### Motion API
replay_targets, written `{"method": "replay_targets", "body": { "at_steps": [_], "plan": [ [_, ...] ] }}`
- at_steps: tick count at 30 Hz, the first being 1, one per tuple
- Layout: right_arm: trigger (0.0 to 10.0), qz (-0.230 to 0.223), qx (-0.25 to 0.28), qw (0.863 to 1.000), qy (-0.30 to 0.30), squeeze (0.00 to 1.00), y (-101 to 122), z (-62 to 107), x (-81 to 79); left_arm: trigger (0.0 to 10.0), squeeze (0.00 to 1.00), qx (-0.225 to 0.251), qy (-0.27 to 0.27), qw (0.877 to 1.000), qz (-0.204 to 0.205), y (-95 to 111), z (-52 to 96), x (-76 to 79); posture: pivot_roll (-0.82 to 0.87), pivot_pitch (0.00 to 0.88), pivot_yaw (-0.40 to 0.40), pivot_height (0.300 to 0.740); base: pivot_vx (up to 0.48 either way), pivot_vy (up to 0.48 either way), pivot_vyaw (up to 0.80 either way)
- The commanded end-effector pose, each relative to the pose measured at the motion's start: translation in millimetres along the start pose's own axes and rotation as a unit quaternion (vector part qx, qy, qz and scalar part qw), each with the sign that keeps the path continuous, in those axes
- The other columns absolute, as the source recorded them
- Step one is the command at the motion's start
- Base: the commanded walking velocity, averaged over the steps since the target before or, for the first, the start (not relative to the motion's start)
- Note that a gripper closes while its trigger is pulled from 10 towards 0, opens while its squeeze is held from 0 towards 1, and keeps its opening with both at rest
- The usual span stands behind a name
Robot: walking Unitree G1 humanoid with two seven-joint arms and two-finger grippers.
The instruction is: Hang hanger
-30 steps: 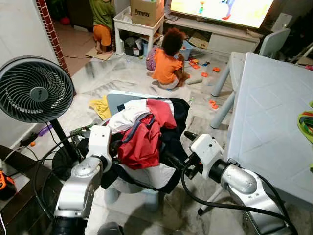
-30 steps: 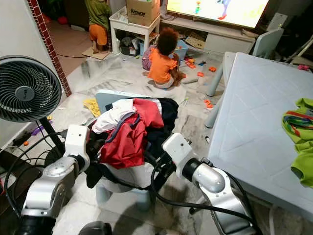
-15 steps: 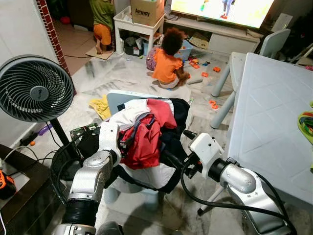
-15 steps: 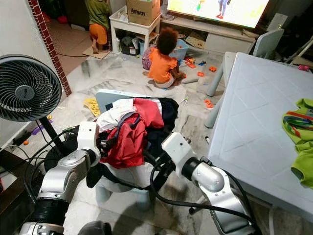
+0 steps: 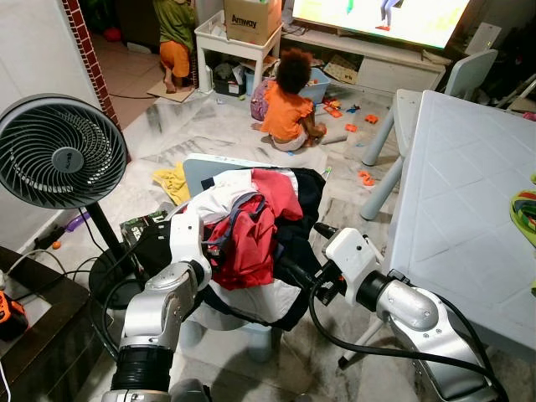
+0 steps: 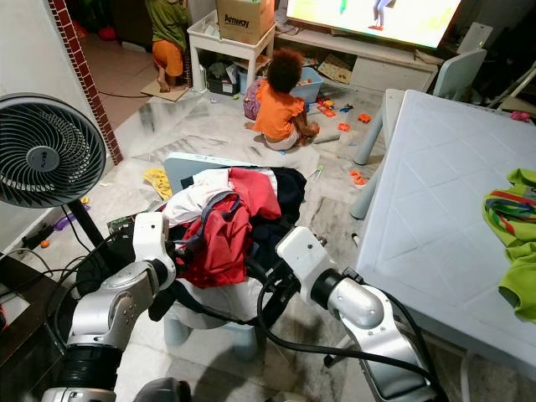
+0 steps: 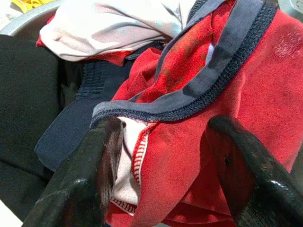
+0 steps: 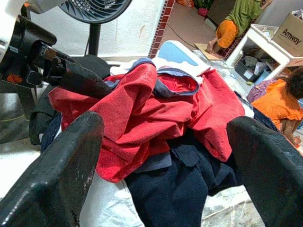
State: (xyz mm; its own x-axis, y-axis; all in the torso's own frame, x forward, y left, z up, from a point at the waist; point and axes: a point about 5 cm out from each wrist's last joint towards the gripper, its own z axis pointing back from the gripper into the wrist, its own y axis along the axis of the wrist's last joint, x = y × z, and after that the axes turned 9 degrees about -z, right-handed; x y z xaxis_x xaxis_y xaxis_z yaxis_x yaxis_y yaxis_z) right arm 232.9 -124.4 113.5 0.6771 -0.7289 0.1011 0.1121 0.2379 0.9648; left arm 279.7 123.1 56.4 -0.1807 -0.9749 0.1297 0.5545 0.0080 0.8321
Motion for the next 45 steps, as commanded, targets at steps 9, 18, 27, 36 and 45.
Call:
{"method": "replay_targets", "body": {
  "at_steps": [9, 18, 27, 36, 45],
  "plan": [
    [10.0, 0.005, -0.008, 1.0, 0.003, 0.0, -2, 1.0, -0.1, 2.0, 0.0, -0.027, 0.012, 0.998, 0.048, -10, -3.5, -8.3, -0.05, 0.008, -0.081, 0.74, 0.0, 0.0, 0.0],
    [10.0, 0.008, -0.012, 1.0, 0.008, 0.0, -3, 0.3, -0.5, 0.0, 0.0, -0.026, 0.005, 0.999, 0.045, -12, -4.4, -7.7, -0.04, 0.006, -0.085, 0.74, 0.0, 0.0, 0.0],
    [10.0, 0.005, -0.019, 1.0, 0.016, 0.0, -7, 2.4, -4.0, 0.0, 0.0, -0.016, 0.006, 0.999, 0.05, -12, -5.4, -8.3, -0.05, 0.008, -0.08, 0.74, 0.0, 0.0, 0.0],
    [10.0, 0.004, -0.02, 1.0, 0.017, 0.0, -8, 0.5, -4.6, 0.0, 0.0, -0.001, 0.01, 0.999, 0.04, -9, -5.5, -9.1, -0.04, 0.008, -0.079, 0.74, 0.0, 0.0, 0.0],
    [10.0, 0.005, -0.019, 1.0, 0.012, 0.0, -8, -0.2, -3.7, 0.0, 0.0, 0.039, 0.022, 0.999, -0.011, 2, 8.7, -11.6, -0.04, 0.004, -0.076, 0.74, 0.0, 0.0, 0.0]
  ]
}}
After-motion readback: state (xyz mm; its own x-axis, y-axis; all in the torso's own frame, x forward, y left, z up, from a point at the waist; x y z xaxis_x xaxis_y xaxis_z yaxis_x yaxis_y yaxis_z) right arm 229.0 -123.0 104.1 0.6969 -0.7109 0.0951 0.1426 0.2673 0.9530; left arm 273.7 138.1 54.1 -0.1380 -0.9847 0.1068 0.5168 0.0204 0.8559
